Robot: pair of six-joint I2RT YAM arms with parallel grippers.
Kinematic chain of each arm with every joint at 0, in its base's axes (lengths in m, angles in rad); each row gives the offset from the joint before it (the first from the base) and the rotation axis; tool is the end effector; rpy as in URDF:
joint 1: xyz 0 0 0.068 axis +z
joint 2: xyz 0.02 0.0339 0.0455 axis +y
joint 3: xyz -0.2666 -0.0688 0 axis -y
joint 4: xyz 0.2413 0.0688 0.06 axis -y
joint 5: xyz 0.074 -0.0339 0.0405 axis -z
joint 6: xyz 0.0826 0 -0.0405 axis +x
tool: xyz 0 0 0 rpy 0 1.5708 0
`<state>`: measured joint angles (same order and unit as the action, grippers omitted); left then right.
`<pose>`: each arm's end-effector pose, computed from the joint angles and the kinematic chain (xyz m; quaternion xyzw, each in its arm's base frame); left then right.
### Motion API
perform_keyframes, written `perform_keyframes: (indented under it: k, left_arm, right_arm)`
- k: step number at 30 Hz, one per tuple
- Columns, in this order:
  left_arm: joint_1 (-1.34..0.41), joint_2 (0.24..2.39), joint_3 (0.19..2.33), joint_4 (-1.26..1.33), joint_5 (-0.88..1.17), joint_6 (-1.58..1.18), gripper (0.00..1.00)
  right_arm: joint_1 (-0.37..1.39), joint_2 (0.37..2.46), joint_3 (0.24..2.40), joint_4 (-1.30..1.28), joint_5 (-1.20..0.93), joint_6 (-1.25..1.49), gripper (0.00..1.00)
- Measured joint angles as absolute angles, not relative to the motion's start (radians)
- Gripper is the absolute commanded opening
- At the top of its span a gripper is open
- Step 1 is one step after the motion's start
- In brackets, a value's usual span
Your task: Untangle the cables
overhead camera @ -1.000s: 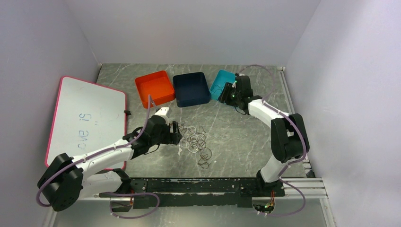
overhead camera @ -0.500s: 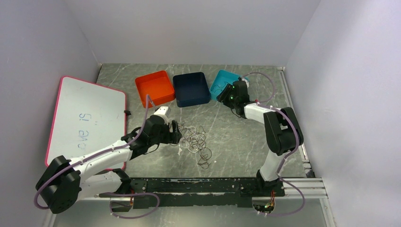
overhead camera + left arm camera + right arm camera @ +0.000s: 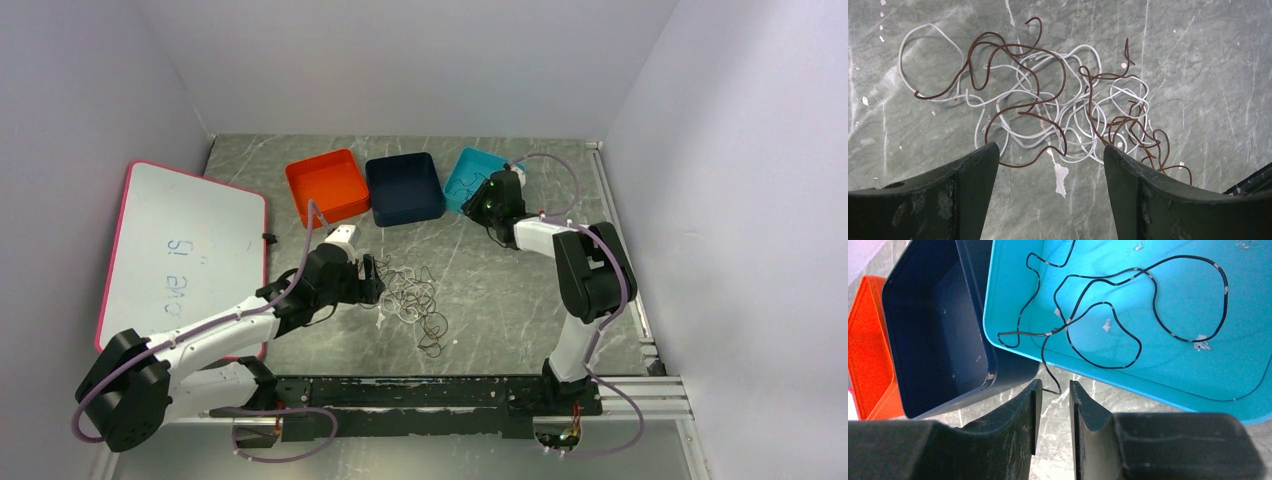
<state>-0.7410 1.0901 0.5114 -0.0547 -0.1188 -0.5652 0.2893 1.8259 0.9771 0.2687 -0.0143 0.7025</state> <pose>0.1964 -0.1665 0.1758 0.0515 0.8895 -0.2319 0.3903 0.4048 0.1217 0.1442 0.1771 0.8618 0.2317 0.4151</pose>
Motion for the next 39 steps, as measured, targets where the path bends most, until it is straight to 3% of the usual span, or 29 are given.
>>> perform_keyframes:
  k: [5,23,39]
  left_arm:
    - [-0.741,1.090,0.511,-0.055,-0.119,-0.565,0.81]
    - [-0.741,1.090,0.511,-0.055,-0.120,-0.566,0.81]
    - [-0.741,1.090,0.511,-0.057,-0.124,-0.564,0.81]
  right_arm:
    - [0.289,1.846,1.009,0.267,-0.013,0.702,0.28]
    - [0.289,1.861,1.037,0.272,-0.015,0.690,0.00]
    - [0.233,1.861,1.143,0.266,-0.046,0.619,0.00]
